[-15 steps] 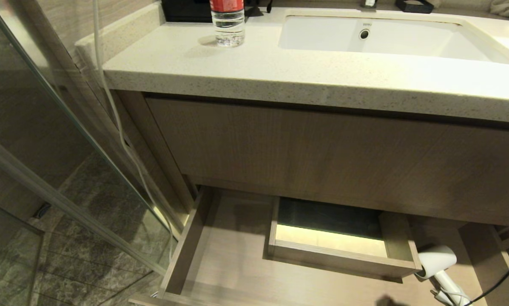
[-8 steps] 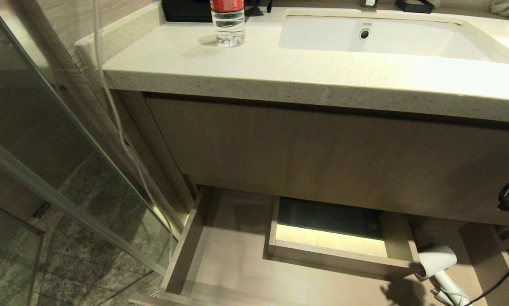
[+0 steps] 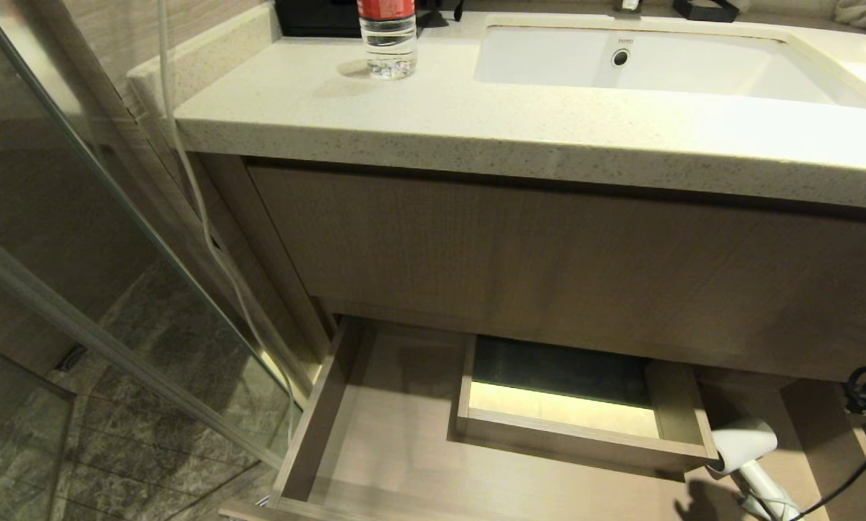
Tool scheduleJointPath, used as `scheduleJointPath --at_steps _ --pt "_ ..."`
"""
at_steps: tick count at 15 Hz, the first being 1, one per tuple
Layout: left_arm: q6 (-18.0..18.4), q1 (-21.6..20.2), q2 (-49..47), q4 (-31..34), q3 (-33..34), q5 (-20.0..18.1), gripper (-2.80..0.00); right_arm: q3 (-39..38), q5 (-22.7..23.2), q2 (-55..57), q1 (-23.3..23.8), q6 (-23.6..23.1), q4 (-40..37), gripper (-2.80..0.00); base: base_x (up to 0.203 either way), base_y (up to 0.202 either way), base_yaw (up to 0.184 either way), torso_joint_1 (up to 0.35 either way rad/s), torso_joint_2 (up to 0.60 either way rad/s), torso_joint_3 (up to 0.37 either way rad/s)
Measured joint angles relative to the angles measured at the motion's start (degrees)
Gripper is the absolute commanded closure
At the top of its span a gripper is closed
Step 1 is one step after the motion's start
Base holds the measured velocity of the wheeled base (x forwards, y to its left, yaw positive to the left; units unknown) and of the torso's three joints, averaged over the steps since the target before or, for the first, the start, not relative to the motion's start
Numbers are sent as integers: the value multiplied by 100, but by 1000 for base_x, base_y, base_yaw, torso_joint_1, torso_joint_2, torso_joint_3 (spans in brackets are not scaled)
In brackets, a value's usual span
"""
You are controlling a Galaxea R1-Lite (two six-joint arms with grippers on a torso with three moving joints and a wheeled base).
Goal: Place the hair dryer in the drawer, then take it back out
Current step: Take the hairdryer out
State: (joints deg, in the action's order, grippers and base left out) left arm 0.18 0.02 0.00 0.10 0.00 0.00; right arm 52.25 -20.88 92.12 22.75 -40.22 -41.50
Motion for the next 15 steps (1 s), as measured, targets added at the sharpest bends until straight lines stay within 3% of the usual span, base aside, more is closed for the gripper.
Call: scheduleJointPath --at_steps 4,11,15 --pt "0 -2 0 0 0 0 0 -321 10 533 239 47 812 0 0 0 0 0 0 0" --pt "0 -2 0 -2 0 0 0 -680 57 2094 313 84 3952 0 0 0 0 0 0 0" --pt "0 -2 0 0 0 0 0 -785 135 2675 332 80 4648 0 0 0 0 0 0 0"
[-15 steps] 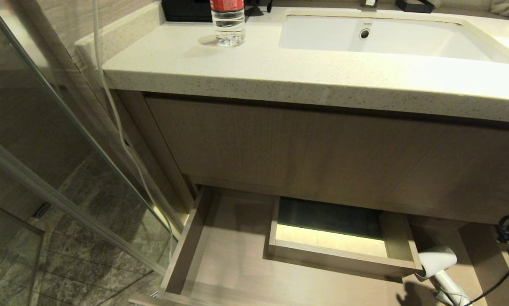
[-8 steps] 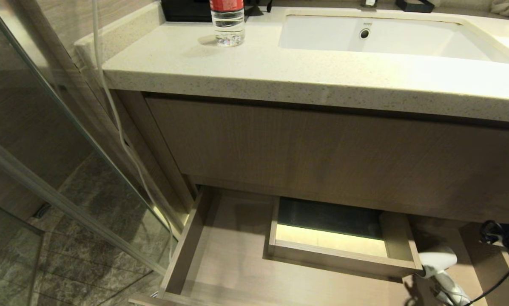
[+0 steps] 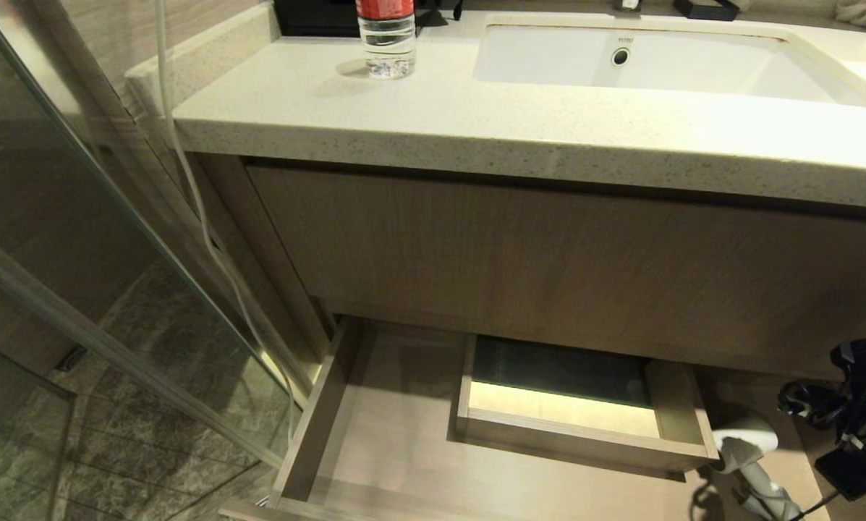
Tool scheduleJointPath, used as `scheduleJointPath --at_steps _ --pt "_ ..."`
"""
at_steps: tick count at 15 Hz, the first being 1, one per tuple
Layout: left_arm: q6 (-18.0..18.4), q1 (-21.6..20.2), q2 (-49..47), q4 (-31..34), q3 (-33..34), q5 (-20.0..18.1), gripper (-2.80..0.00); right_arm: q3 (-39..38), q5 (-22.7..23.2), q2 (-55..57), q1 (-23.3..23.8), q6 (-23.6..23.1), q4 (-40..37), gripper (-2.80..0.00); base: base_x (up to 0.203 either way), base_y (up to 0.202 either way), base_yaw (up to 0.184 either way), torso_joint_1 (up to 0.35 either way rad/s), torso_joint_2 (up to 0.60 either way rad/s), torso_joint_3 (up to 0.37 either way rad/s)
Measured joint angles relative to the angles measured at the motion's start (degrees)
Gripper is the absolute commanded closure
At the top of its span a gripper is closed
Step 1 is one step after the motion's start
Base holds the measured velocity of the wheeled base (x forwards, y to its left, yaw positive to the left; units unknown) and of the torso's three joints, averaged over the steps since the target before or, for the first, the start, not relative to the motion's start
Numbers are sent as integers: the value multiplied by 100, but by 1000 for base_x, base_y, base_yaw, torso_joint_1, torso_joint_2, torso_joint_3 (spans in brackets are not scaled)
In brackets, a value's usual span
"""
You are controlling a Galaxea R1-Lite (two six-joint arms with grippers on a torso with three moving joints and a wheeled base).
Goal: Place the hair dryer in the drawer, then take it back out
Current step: Take the hairdryer out
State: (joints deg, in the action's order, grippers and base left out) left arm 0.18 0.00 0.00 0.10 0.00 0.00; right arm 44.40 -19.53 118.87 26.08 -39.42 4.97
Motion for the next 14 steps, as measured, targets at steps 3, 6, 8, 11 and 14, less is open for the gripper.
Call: scheduleJointPath --at_steps 3,6,8,11,14 --pt "-2 0 0 0 0 0 0 -184 197 306 30 -93 660 -280 0 0 0 0 0 0" --pt "0 0 0 0 0 0 0 -236 490 526 21 -156 846 -280 0 0 0 0 0 0" --pt "0 0 0 0 0 0 0 -245 504 663 18 -150 954 -280 0 0 0 0 0 0" --pt "0 0 0 0 0 0 0 -247 528 790 5 -149 1106 -280 0 0 0 0 0 0" --pt "-2 0 0 0 0 -2 0 -201 912 984 7 -123 1378 -280 0 0 0 0 0 0"
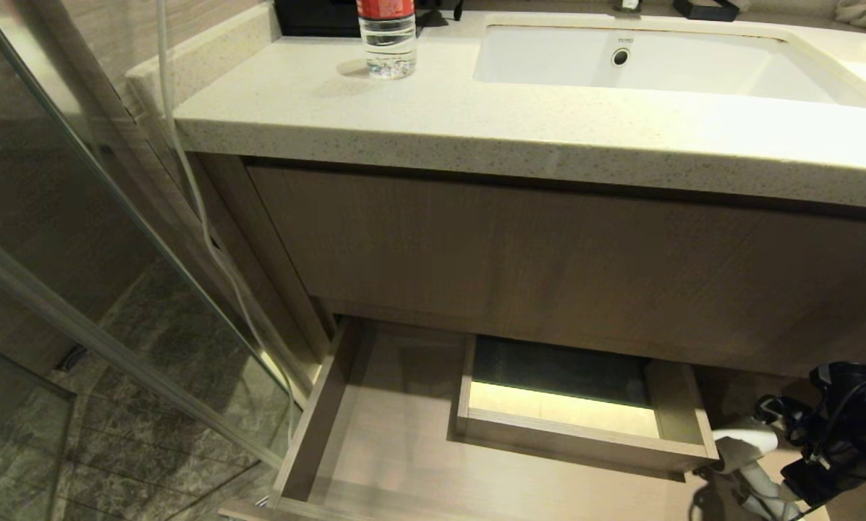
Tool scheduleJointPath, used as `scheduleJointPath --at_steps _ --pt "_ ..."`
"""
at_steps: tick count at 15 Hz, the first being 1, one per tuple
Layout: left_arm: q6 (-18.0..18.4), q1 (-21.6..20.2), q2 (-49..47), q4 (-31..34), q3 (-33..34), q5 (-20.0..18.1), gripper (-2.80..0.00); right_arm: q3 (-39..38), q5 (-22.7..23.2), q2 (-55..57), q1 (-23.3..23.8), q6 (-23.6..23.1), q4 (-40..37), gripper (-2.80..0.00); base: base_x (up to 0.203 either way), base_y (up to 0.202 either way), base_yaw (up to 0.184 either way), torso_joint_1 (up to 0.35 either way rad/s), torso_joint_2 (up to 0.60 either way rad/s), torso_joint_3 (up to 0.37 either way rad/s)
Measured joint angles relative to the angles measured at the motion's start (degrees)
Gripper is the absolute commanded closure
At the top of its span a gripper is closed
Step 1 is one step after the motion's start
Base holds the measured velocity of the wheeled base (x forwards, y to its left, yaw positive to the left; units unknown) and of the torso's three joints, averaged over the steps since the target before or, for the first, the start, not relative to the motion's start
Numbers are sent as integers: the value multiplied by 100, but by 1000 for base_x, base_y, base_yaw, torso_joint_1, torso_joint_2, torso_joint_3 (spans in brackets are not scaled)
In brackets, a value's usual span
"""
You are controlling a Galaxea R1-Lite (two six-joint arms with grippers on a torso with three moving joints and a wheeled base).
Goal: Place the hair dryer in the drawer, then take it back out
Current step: Take the hairdryer out
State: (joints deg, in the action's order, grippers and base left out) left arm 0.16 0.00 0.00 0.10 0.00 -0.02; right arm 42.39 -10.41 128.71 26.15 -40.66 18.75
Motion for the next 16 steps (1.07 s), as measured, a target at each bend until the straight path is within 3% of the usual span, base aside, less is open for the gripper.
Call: scheduleJointPath --at_steps 10,16 --pt "2 0 0 0 0 2 0 227 589 966 -63 2 585 -280 0 0 0 0 0 0" --pt "2 0 0 0 0 2 0 618 594 1478 -83 2 702 -280 0 0 0 0 0 0"
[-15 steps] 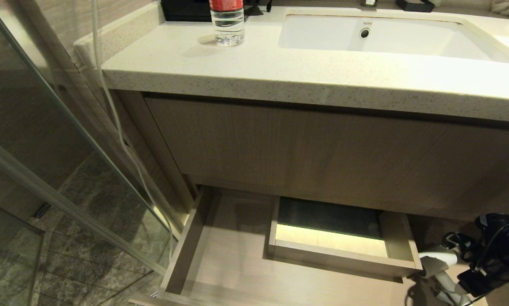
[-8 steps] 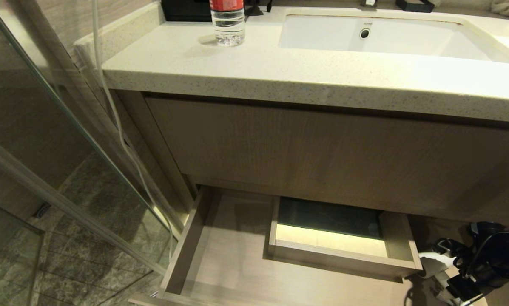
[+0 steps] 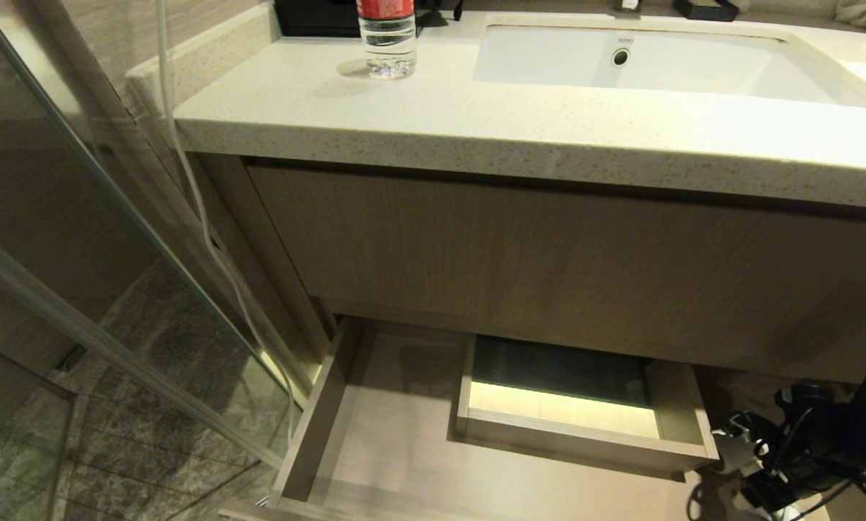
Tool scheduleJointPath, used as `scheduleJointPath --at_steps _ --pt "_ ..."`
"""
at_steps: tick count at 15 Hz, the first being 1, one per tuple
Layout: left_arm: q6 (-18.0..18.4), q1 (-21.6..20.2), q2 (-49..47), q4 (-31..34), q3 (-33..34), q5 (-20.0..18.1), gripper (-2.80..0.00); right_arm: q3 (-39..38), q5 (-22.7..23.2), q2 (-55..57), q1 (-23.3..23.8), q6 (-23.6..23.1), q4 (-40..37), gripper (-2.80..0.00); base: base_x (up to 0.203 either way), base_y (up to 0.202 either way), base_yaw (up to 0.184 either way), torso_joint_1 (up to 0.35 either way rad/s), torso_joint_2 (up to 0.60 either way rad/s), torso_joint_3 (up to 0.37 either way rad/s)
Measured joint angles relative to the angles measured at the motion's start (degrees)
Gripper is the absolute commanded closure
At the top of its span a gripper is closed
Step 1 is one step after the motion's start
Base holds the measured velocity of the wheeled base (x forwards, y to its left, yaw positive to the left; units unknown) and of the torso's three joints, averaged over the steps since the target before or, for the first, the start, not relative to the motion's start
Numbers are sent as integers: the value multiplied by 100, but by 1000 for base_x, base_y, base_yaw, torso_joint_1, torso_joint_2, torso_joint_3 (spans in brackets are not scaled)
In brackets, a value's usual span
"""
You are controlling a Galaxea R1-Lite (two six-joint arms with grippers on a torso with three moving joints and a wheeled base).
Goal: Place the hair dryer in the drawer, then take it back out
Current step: Take the hairdryer out
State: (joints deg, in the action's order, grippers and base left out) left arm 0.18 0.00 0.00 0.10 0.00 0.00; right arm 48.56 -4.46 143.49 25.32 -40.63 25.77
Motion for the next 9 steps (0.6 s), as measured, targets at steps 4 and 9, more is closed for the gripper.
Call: scheduleJointPath --at_steps 4,9 --pt "-1 0 0 0 0 -1 0 321 -66 176 83 89 191 -280 0 0 0 0 0 0" --pt "-2 0 0 0 0 0 0 516 -256 365 216 113 297 -280 0 0 0 0 0 0"
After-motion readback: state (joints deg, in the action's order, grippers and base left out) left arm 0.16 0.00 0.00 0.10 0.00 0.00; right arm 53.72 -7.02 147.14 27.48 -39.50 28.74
